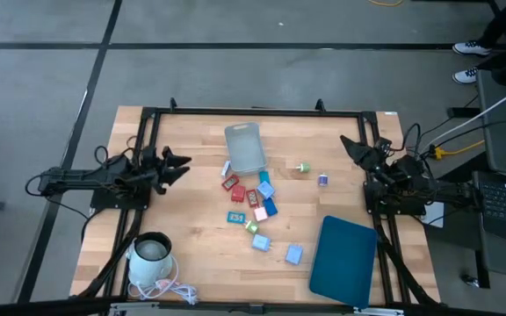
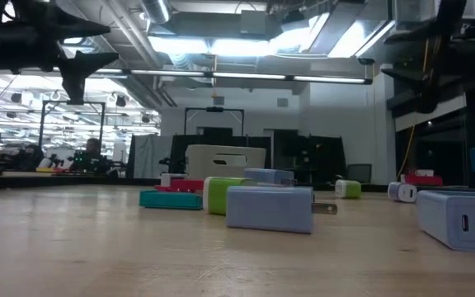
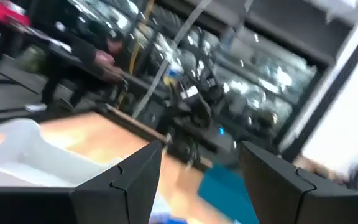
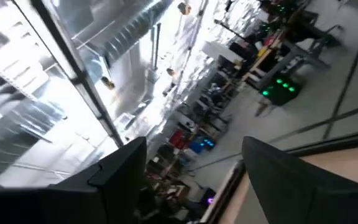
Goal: Pick & Place Office items
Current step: Put the violet charger adapter into the blue bin
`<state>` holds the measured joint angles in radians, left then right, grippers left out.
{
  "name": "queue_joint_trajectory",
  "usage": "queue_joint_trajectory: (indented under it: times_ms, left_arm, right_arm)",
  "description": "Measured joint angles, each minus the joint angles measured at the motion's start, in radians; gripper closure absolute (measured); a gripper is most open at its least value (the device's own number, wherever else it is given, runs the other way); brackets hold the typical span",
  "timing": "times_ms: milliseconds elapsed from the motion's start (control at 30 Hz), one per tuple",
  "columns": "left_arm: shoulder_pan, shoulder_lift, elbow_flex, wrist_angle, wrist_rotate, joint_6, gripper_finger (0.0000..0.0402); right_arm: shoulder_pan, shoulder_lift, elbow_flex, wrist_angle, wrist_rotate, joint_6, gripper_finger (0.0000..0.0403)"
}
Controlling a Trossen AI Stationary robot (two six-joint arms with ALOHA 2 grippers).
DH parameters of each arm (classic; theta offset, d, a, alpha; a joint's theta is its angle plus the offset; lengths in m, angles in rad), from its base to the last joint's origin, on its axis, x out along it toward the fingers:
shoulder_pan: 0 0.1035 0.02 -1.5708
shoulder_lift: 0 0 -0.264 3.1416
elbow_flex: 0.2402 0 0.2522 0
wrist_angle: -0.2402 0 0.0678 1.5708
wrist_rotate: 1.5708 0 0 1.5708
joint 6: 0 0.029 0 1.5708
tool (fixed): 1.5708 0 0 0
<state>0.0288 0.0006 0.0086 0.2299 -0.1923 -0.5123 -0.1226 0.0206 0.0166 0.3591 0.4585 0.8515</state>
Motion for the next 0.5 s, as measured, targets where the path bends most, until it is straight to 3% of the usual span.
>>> queue_joint_trajectory:
  times_ms: [167, 267, 400, 500]
  left_arm:
    - [0.0, 0.0, 0.0, 0.148, -0.024, -0.037, 0.019]
    - [0.0, 0.0, 0.0, 0.25, -0.024, -0.018, 0.019]
    - [0.0, 0.0, 0.0, 0.359, -0.033, -0.017, 0.019]
    - [0.0, 0.0, 0.0, 0.402, -0.102, -0.031, 0.019]
  right_arm:
    - [0.0, 0.099, 0.015, 0.008, 0.029, -0.04, 0.0132]
    - [0.0, 0.209, 0.059, 0.017, 0.052, -0.043, 0.0132]
    - [0.0, 0.384, 0.15, 0.098, 0.002, -0.013, 0.0132]
    - [-0.001, 0.506, 0.226, 0.131, 0.039, -0.027, 0.0132]
